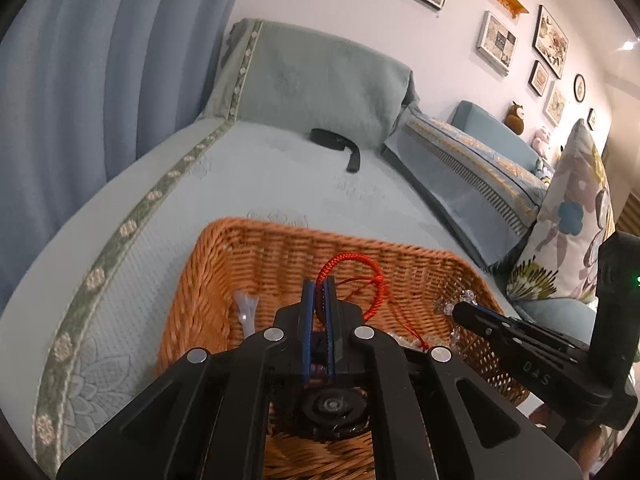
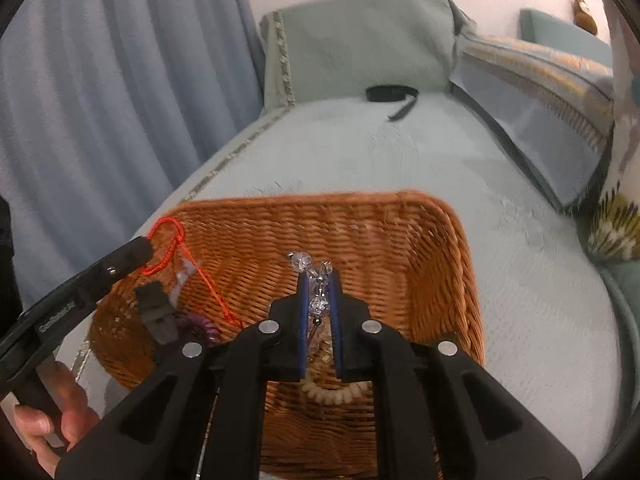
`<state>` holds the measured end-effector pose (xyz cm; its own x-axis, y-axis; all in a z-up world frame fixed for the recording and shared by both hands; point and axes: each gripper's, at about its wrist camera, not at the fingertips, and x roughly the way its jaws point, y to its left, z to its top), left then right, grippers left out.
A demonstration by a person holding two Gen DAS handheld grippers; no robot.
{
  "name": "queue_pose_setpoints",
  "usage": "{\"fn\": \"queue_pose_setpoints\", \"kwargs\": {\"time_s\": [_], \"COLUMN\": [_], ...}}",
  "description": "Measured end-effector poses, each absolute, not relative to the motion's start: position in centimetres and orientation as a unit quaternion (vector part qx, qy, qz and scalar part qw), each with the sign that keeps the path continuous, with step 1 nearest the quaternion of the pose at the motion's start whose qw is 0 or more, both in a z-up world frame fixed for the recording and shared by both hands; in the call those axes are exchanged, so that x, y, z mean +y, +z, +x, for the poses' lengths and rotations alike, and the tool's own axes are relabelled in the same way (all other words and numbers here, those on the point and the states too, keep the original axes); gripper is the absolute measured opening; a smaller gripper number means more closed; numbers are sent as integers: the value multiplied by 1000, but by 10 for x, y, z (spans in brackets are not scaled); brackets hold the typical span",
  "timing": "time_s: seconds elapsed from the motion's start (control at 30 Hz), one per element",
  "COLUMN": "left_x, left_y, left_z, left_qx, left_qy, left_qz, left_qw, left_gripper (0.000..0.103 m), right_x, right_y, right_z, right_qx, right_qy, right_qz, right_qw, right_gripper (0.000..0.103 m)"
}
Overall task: Organize jewelry
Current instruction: 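Carry the red string and charm bracelet into the basket and open both tools, then move both open tools back over the remaining jewelry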
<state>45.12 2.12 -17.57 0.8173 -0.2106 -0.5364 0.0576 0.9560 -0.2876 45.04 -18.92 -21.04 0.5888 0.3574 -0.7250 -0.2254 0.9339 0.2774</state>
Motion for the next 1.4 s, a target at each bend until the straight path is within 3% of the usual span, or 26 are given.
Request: {"fn": "queue_pose_setpoints", "kwargs": {"time_s": [0.07,0.1,0.13,0.17,0.2,0.63,0.87,1.13,1.4], "left_x": [23,24,25,27,29,54,45,28,34], "left_y": [-178,-178,-178,-176,-174,-116,-97,-137,-205], "left_z": [450,449,447,444,440,338,282,256,296], "left_qx": [296,297,298,296,293,219,207,237,318], "left_qy": [-75,-79,-84,-87,-88,-61,-77,-93,-92], "left_qz": [-137,-141,-149,-156,-162,-143,-136,-122,-123], "left_qw": [942,941,939,938,938,963,966,959,936], "left_gripper": [11,25,33,46,47,48,48,48,50], "right_x": [-189,-190,-191,-192,-192,-208,-207,-200,-209], "right_y": [-215,-217,-218,-218,-215,-130,-114,-155,-202], "right_z": [451,451,450,448,445,361,308,261,255], "right_qx": [430,439,446,445,442,361,346,363,401], "right_qy": [167,169,171,178,182,185,179,154,158], "right_qz": [80,83,89,96,99,91,63,12,26], "right_qw": [884,879,874,872,873,909,919,919,902], "right_gripper": [12,17,33,39,41,41,41,41,41]}}
